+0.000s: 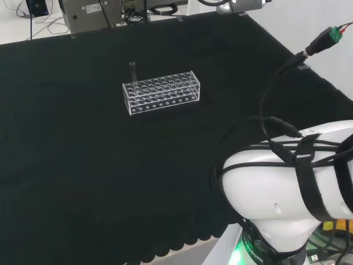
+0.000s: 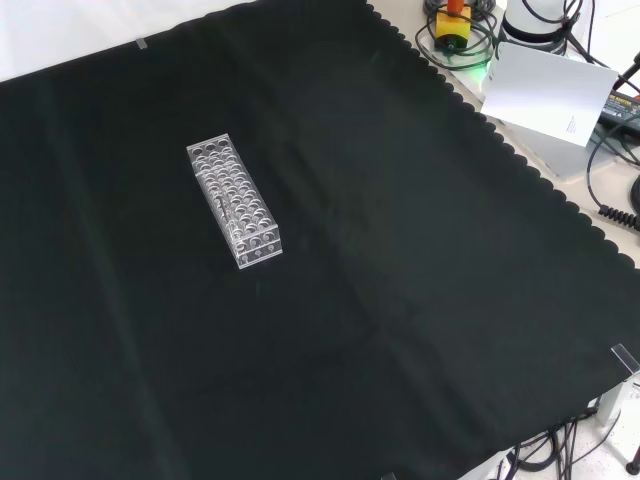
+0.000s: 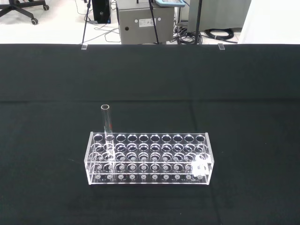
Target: Pick up the test tube.
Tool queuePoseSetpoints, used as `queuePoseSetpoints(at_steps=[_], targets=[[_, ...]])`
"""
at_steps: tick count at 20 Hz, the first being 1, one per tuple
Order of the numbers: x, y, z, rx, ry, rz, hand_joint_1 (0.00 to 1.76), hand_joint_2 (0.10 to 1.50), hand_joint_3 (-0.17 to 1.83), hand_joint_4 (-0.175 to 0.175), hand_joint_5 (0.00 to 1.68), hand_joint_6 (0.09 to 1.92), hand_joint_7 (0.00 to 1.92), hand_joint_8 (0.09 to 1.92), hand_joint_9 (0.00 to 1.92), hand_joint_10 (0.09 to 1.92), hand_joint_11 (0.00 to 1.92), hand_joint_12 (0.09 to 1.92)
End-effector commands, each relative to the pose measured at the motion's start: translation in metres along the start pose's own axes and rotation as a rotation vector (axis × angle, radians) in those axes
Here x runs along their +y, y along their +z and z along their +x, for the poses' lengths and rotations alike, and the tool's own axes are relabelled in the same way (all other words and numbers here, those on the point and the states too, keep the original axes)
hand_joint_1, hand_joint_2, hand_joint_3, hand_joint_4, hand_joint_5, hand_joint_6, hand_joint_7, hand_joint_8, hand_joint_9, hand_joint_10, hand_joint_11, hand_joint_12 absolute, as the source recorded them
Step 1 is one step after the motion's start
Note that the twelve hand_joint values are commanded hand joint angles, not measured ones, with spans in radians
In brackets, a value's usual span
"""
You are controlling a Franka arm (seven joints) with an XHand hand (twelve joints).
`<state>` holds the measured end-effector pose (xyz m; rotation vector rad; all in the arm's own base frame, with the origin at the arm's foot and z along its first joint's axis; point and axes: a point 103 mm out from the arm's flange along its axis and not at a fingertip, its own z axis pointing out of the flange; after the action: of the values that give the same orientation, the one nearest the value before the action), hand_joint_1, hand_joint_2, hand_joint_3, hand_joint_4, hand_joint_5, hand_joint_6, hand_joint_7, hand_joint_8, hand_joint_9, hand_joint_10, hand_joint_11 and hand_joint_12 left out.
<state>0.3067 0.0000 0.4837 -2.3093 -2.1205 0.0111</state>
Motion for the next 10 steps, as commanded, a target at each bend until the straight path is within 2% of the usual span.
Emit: queuePoseSetpoints(at_steps=[1,7,10], targets=[[0.002,0.000,0.001,-0.009,-0.004,-0.007,0.72,0.99,-0.13,-0.029,0.09,0.11,0.00,0.58,0.02,0.80,0.00,1.47],[0.020,0.005,0.005,0.030,-0.035,-0.001,0.65,1.02,-0.12,-0.035,0.07,0.09,0.00,0.54,0.00,0.76,0.00,1.43],[0.035,0.009,0.008,0.053,-0.065,-0.015,0.67,1.02,-0.14,-0.046,0.12,0.09,0.00,0.68,0.01,0.89,0.00,1.51]])
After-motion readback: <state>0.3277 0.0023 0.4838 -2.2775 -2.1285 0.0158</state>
